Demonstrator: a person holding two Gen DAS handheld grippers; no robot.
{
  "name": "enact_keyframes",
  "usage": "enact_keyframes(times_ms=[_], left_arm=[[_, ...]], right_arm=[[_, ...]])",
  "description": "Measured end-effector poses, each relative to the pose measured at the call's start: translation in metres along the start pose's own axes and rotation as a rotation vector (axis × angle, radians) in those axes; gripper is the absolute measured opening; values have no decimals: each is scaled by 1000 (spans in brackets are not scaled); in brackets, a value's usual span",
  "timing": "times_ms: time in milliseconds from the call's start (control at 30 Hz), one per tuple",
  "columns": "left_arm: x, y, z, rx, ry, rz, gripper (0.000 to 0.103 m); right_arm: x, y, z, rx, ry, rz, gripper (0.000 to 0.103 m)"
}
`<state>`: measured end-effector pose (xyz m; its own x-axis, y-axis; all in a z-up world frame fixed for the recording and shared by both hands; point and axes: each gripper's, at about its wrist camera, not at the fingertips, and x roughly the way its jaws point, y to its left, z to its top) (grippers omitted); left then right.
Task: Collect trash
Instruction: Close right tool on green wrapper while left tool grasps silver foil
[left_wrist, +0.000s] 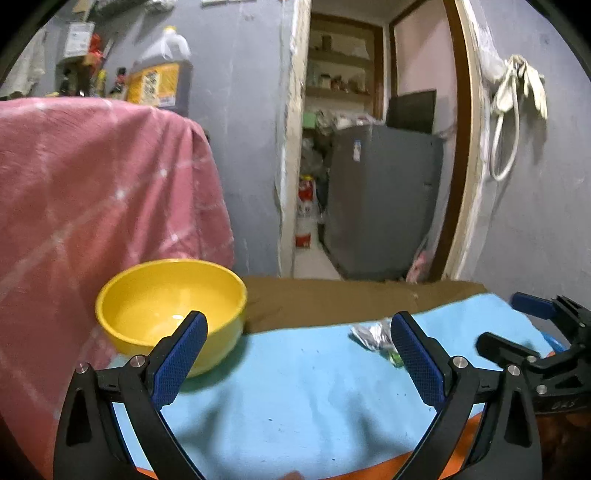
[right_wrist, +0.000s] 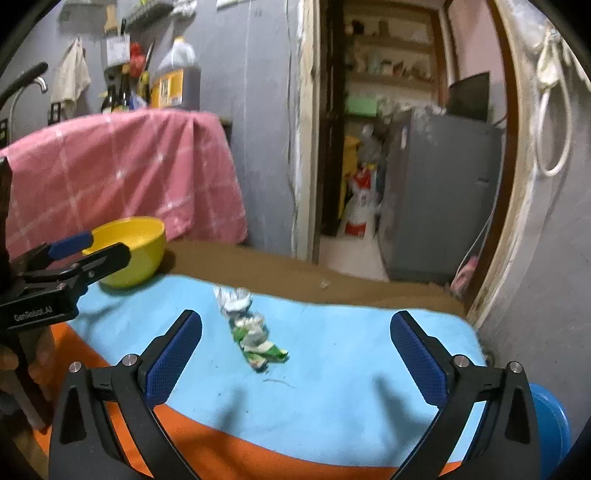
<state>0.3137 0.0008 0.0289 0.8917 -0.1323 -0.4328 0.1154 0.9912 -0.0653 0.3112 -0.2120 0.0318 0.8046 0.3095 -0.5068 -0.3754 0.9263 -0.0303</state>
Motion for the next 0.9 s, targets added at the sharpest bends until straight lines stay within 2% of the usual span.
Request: enact_keyframes(times_ms=[67, 167, 233, 367, 600, 667, 733, 900], left_arm=[[12, -3, 0, -1, 61, -19, 97], [31, -2, 2, -60, 150, -66, 97], [42, 0, 4, -101, 189, -104, 95], [61, -1, 9, -110, 256, -146, 75], [87, 0, 17, -158, 340, -239, 64], [94, 2, 19, -171, 359, -255, 56], [101, 4, 19, -195, 383, -270, 50], [114, 8, 17, -223, 419, -287, 35]], right_arm=[[11, 1, -1, -6, 62, 26, 93], [26, 0, -3, -5, 147, 57, 83], [33, 0, -5, 0, 182, 70, 73], [44, -1, -8, 11, 247, 92, 62], [65, 2, -9, 4, 328, 137, 57], [70, 2, -8, 11, 344, 150, 54], [77, 1, -9, 23, 366, 163, 40], [77, -4, -10, 53, 374, 171, 27]])
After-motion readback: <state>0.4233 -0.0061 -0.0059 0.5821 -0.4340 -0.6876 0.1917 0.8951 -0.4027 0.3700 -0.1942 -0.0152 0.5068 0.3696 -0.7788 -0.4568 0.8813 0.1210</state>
